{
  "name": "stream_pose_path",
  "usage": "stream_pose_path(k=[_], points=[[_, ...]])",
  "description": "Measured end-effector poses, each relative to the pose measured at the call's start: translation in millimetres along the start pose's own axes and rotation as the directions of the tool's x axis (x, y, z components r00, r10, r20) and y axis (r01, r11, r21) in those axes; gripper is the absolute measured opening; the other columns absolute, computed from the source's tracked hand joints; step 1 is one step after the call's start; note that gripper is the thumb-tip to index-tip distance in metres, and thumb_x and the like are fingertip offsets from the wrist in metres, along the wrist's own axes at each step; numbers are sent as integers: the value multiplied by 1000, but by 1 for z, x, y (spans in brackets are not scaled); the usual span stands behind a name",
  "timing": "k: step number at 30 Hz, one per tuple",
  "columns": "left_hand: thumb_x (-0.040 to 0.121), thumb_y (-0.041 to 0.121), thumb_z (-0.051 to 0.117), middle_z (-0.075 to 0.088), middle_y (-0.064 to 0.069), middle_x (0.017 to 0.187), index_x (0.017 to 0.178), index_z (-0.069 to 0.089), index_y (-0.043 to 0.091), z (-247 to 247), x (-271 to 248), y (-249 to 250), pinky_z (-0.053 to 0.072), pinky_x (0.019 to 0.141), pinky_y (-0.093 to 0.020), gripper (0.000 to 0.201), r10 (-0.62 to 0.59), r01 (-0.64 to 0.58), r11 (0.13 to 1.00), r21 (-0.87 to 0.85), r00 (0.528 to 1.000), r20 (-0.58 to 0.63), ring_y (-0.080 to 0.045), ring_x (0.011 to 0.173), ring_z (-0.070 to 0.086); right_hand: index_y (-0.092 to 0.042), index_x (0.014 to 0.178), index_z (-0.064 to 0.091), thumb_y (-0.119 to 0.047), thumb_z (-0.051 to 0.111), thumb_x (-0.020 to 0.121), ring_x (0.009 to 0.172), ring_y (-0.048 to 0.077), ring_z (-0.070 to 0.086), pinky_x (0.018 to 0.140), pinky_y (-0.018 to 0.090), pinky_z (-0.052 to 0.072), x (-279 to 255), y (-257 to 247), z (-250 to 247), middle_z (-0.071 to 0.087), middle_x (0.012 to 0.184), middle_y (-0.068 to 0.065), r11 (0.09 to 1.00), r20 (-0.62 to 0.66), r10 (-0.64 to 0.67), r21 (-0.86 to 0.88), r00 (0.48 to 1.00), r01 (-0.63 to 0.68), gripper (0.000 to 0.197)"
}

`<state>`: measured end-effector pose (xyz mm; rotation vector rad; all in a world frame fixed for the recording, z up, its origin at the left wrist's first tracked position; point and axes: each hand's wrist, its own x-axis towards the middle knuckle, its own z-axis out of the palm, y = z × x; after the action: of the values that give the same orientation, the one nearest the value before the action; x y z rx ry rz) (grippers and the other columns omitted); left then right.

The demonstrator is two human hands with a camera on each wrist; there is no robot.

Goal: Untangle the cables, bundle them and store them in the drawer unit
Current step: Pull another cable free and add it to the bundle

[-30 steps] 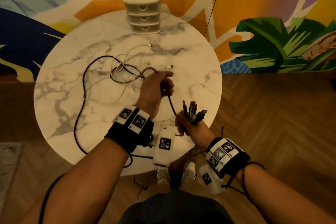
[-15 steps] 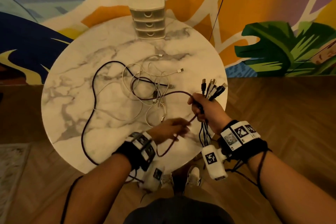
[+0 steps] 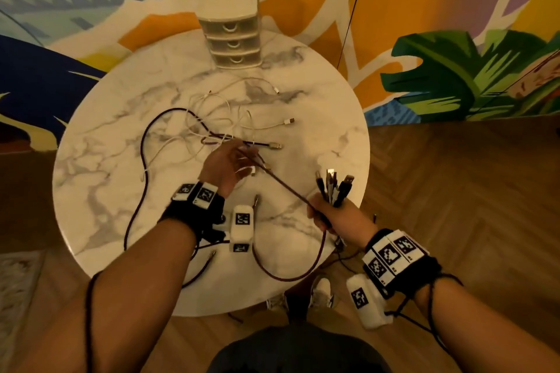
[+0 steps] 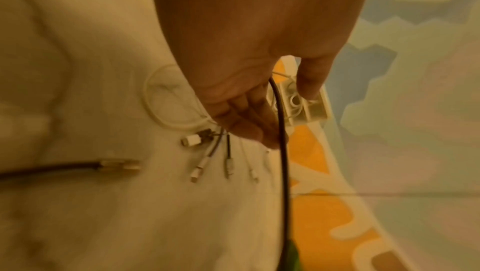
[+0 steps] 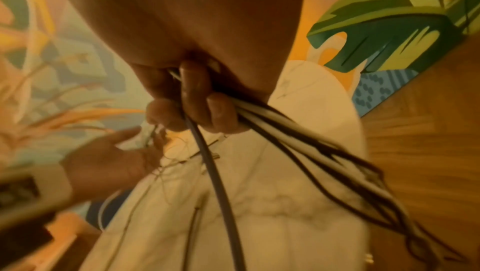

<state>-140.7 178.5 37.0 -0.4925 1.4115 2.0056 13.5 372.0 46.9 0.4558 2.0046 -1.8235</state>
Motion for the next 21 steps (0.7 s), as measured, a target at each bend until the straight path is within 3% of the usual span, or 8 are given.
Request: stream_pose_path(k=[2, 4, 6, 9, 11, 15, 18, 21], points=[[96, 26, 42, 66, 1, 60, 77, 53, 14, 4, 3, 12, 36, 43, -18, 25, 50, -64, 989, -133, 993, -103, -9, 50, 57, -9, 70, 57, -25, 39, 101, 37, 3, 37, 43, 11, 31, 1, 13, -5, 49, 53, 5, 994, 27, 47, -103, 999, -44, 39], [97, 27, 41, 66, -1, 60, 77, 54, 14, 1, 3, 25, 35, 44, -19, 27, 101, -136, 982, -132, 964, -246, -10, 48, 54, -10, 71, 59, -27, 40, 100, 39, 2, 40, 47, 13, 33, 6, 21, -11, 53, 56, 4, 983, 0, 78, -169, 997, -77, 39], [96, 25, 44, 63, -3, 63, 73, 54, 14, -4, -4, 21, 37, 46, -20, 27, 132, -128, 991, 32, 934, -332, -14, 53, 54, -12, 73, 64, -26, 42, 100, 52, 1, 52, 58, 15, 39, 14, 30, -17, 62, 65, 3, 977, -85, 88, -188, 992, -103, 37], [92, 23, 52, 50, -2, 62, 70, 57, 14, -8, -19, -8, 35, 44, -19, 24, 110, 16, 929, 371, 942, -317, -13, 51, 44, -23, 85, 69, -29, 42, 99, 85, 17, 61, 77, 30, 43, 28, 30, -26, 68, 87, -1, 984, -356, 54, -137, 933, -110, 30], [91, 21, 54, 44, -1, 57, 70, 59, 13, -8, -27, -21, 29, 41, -17, 23, 68, 46, 931, 363, 954, -293, -11, 45, 38, -24, 102, 69, -33, 38, 100, 91, 13, 57, 79, 27, 38, 33, 14, -24, 66, 96, -6, 986, -451, -22, -155, 892, -54, 33], [93, 22, 53, 53, -1, 56, 80, 62, 9, 12, -46, -25, 35, 43, -21, 20, 45, -3, 970, 243, 984, -170, -12, 47, 47, -24, 113, 66, -47, 39, 95, 99, 17, 59, 92, 34, 44, 36, -19, 13, 67, 108, -3, 960, -283, -121, -276, 951, 40, 40], [93, 20, 54, 53, -2, 56, 85, 62, 7, 27, -55, -31, 39, 44, -23, 17, 83, -55, 967, 250, 991, -104, -12, 49, 49, -23, 93, 71, -44, 41, 96, 87, 29, 63, 85, 43, 48, 40, -21, 42, 71, 88, 4, 959, -34, 10, -282, 999, -19, 37], [90, 14, 56, 48, -2, 56, 81, 60, 8, 21, -54, -32, 37, 43, -23, 12, 62, -24, 971, 239, 986, -152, -12, 46, 45, -23, 67, 62, -42, 44, 95, 68, 26, 56, 72, 42, 48, 35, -19, 41, 63, 76, 13, 958, -45, 11, -284, 999, -24, 39]])
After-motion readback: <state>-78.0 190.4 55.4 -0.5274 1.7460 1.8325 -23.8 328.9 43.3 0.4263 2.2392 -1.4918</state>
